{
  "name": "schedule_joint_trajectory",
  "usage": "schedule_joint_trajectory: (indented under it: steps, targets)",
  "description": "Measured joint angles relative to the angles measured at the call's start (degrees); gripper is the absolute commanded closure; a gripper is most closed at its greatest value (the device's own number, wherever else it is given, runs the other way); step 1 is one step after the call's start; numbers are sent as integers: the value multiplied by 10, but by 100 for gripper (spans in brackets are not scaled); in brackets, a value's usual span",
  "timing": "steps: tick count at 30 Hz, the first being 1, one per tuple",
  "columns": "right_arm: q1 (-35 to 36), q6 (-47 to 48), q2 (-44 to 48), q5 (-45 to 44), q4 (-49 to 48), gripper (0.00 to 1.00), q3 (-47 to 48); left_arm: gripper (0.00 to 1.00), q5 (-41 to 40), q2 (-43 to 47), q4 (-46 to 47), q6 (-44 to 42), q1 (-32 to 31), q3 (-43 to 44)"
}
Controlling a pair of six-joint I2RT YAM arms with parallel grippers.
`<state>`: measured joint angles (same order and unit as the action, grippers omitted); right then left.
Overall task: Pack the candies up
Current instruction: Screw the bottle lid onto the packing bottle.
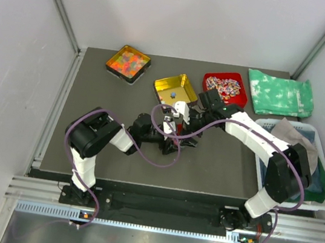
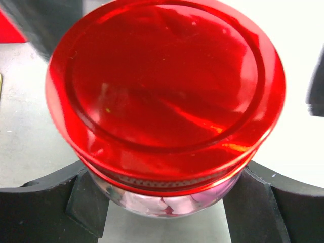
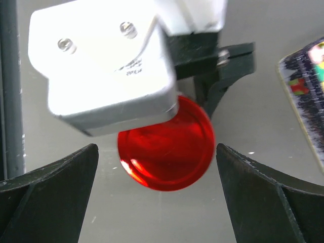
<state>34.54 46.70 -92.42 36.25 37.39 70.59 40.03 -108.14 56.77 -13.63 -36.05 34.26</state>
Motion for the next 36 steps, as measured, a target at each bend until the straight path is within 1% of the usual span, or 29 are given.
schedule_joint_trajectory:
  steps: [8,11,12,15,21,24,26,31,35,36]
  targets:
    - [1,-10,0,-13,-20,12,12,37,1,0,-3,0,0,2]
    - [1,-14,0,-15,-22,16,12,37,2,0,-3,0,0,2]
    - [1,-14,0,-15,-22,19,12,37,2,0,-3,0,0,2]
    - [1,-18,-1,-15,-22,25,12,37,2,0,-4,0,0,3]
    - [2,-39,-1,-15,-23,30,12,37,2,0,-7,0,1,4]
    - [3,-61,-1,-19,-34,31,5,37,1,0,-7,2,1,4]
    - [8,-81,5,-29,-61,31,-16,37,0,0,-7,2,1,4]
    - [26,-133,33,-83,-135,30,-76,38,-2,0,-7,2,0,4]
    - [39,-179,51,-122,-168,30,-99,38,-2,0,-7,2,0,4]
    - [41,-190,53,-130,-172,27,-102,38,-2,0,-7,2,0,4]
